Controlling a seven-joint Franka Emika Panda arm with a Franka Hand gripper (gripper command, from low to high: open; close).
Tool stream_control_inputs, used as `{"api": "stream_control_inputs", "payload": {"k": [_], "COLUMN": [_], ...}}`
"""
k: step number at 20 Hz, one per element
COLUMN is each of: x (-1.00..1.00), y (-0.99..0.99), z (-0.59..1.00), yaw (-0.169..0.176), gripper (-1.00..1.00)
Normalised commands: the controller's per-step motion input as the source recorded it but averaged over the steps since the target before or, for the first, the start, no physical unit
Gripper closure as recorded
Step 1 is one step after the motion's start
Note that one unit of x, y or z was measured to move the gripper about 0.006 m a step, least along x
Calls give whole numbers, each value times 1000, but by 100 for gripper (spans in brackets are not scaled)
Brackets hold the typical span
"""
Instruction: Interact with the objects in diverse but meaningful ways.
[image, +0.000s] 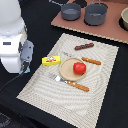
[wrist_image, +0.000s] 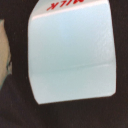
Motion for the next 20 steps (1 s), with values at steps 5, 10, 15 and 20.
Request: {"api": "stream_control_inputs", "payload": {"k": [5,10,15,20], "x": [-317,-338,-327,-297], "y": [-80,-80,-62,-62], "z": [-217,-225,-217,-130], "yaw": [19,22,23,18], "gripper": [100,100,100,100]}}
